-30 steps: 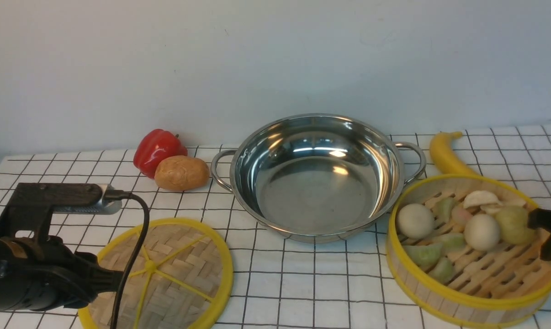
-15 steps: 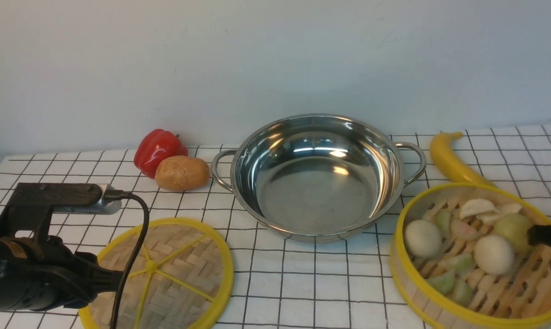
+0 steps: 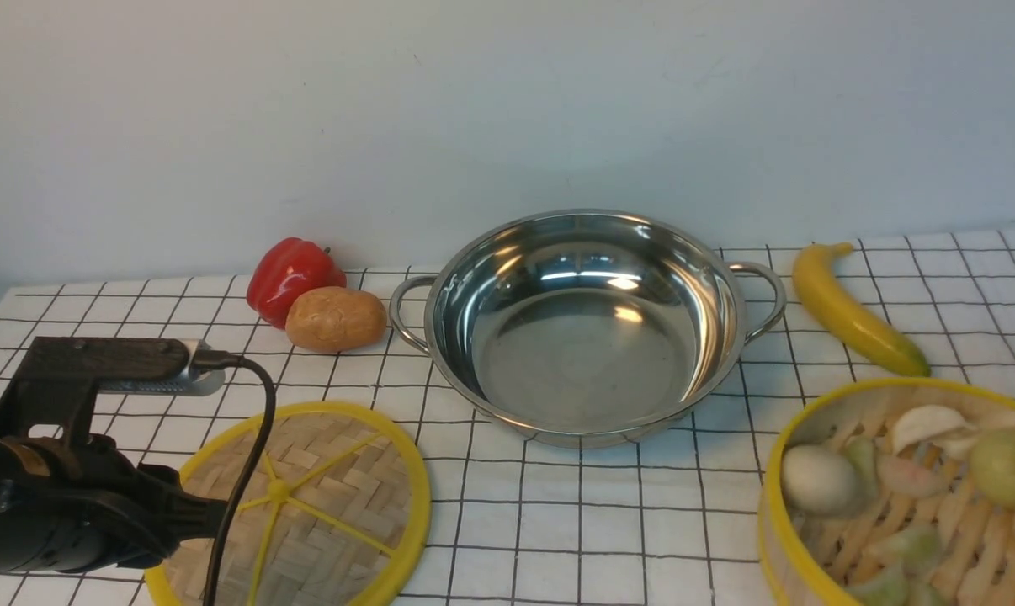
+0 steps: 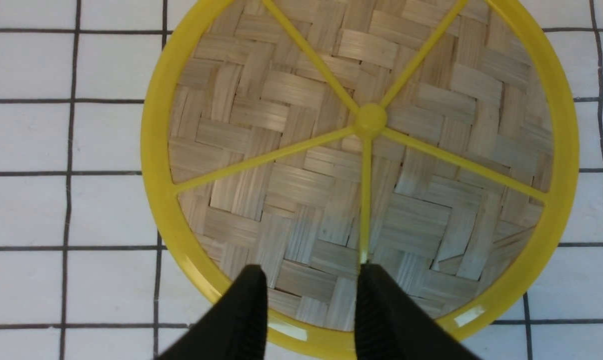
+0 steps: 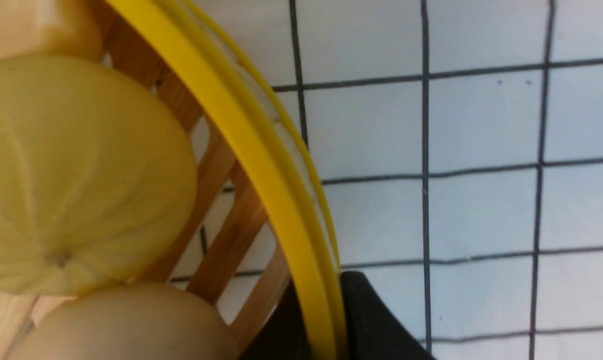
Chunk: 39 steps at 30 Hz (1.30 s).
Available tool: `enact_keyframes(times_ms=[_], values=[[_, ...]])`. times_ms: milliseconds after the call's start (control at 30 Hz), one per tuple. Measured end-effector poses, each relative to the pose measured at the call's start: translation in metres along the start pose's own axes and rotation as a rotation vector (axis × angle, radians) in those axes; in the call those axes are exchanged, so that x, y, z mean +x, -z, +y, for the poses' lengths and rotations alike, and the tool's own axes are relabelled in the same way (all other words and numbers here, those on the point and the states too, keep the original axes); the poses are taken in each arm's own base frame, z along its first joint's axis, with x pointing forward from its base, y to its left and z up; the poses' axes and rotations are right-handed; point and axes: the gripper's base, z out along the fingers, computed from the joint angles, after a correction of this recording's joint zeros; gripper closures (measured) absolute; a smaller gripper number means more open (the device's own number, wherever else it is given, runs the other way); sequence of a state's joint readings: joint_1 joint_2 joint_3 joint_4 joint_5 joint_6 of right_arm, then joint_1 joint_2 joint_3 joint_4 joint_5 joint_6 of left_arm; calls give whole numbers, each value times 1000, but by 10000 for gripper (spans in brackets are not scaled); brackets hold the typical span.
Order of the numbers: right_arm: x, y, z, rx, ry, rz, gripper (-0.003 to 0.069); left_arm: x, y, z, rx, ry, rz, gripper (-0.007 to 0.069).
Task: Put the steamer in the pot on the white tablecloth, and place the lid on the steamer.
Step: 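Reach for and grasp the rim of the bamboo steamer holding the buns with the right gripper, then place the bamboo steamer basket of food into the steel pot with the right gripper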
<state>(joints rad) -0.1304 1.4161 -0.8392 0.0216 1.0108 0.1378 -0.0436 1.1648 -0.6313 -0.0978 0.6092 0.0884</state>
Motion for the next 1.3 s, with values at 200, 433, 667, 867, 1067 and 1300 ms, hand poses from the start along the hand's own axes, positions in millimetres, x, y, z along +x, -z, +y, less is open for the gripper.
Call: enact_keyframes(times_ms=[200,433,667,867,1067,1300], values=[[-12,38,24,-81,55,-73,602,0,0,0,0,-1,0,382],[-71,71,120,-205,216,-175,602,0,0,0,0,-1,0,382],[-133,51,214,-184,336,-194,602,0,0,0,1,0,0,382],[-165,26,262,-221,352,-269,602,0,0,0,0,0,0,382],[-174,2,273,-230,333,-253,602,0,0,0,1,0,0,382],[-176,-30,275,-183,341,-197,602,0,0,0,1,0,0,382]])
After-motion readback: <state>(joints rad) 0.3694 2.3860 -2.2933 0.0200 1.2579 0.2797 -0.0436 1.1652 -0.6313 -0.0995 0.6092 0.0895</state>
